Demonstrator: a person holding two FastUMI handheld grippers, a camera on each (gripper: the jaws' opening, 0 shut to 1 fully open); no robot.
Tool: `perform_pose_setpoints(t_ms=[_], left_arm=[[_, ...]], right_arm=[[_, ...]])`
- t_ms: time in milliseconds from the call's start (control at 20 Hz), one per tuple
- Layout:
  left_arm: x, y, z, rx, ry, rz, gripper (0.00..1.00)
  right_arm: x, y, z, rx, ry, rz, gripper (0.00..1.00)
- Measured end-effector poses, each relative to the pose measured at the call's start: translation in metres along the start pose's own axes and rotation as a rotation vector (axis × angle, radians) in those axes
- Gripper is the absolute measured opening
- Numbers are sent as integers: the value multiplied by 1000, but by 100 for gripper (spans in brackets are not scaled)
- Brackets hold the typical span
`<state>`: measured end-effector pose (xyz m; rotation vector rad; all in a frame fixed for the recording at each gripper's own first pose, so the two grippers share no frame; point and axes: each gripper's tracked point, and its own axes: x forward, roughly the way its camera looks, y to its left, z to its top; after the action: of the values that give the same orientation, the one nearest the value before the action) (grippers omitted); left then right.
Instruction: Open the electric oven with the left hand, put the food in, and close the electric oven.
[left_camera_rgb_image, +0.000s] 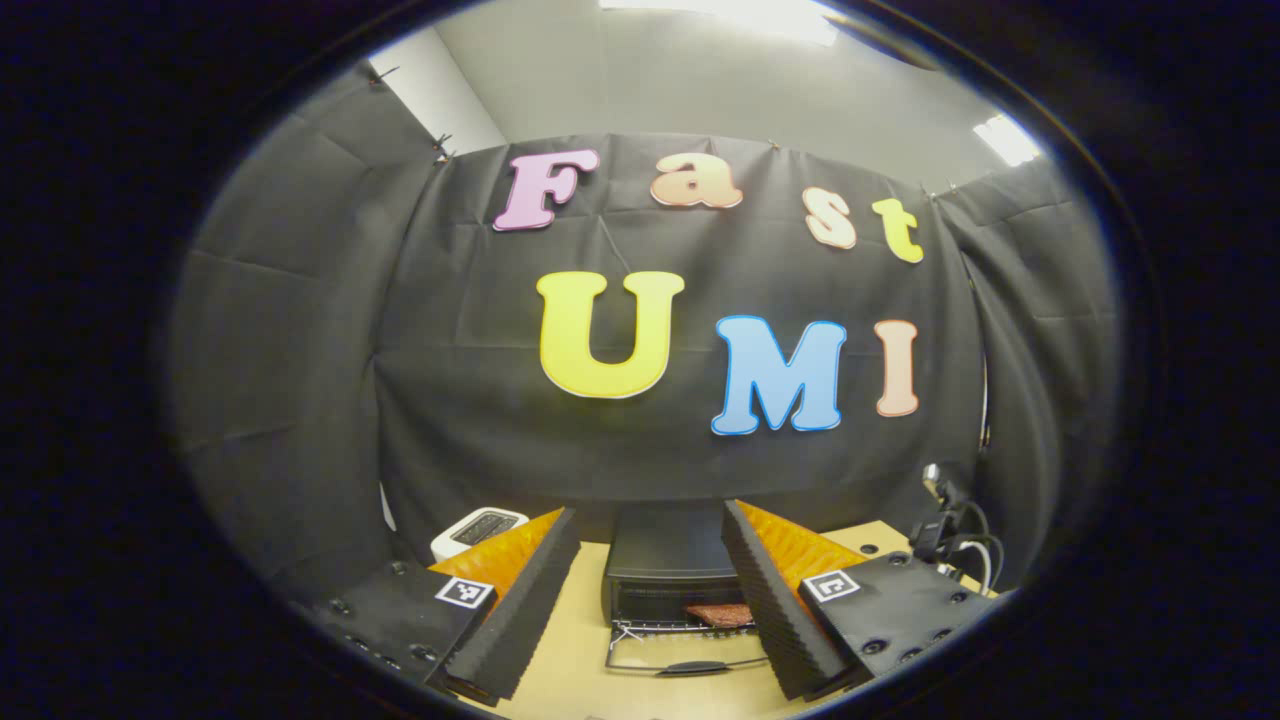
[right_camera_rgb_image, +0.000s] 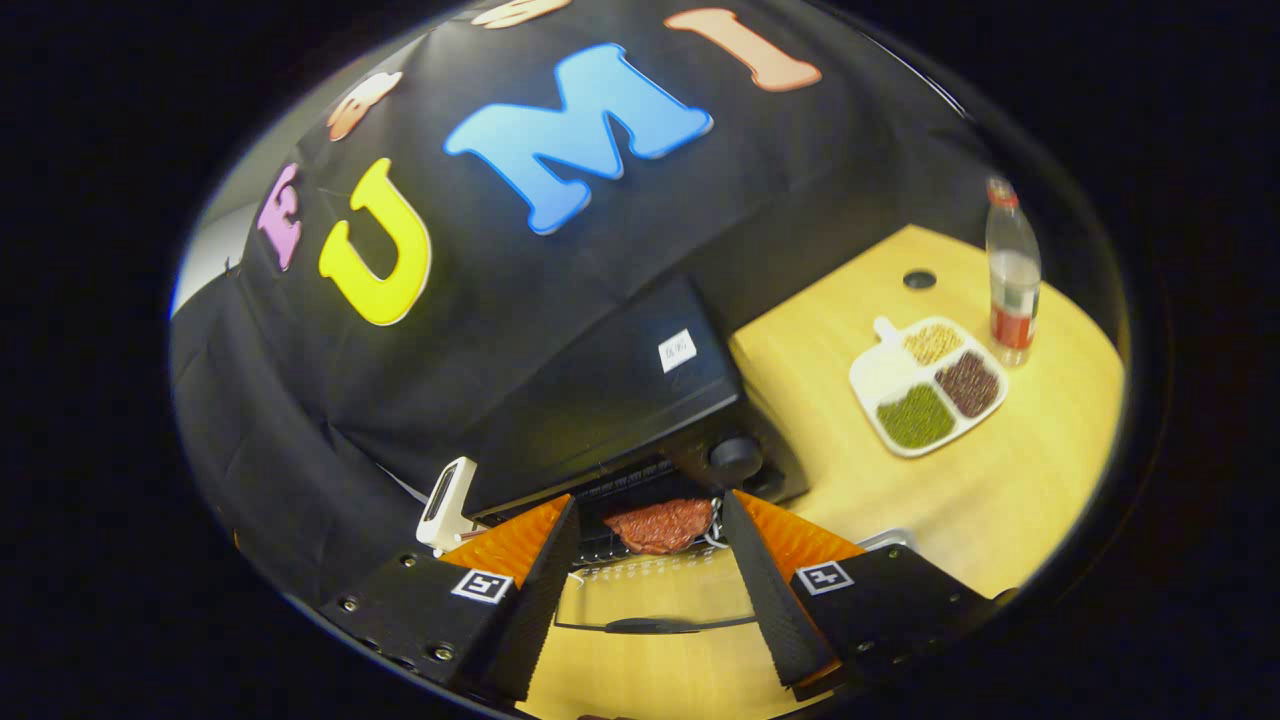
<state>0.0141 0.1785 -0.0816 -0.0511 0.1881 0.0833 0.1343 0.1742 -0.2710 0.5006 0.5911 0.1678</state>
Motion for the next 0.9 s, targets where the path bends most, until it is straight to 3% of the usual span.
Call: perform_pose_setpoints(t_ms=[400,550,650,700,750,800,900], left_arm=[[33,-60,-12,7,-6,-97,92],[41,-82,-13,16,-14,-131,92],[46,-95,-19,24,-2,-148,92],[49,-98,-25,28,9,-149,92],[53,-103,-32,29,24,-157,92],[54,-105,-40,29,46,-157,92],[59,-107,-64,31,113,-151,92]], right_arm=[[-115,-4,106,-341,-284,-79,88],[-153,3,141,-409,-397,-94,88],[-167,4,152,-436,-463,-97,97],[-171,3,153,-437,-476,-99,98],[-175,1,155,-431,-484,-106,91],[-178,-1,156,-427,-490,-106,98],[-179,-7,157,-425,-490,-115,98]])
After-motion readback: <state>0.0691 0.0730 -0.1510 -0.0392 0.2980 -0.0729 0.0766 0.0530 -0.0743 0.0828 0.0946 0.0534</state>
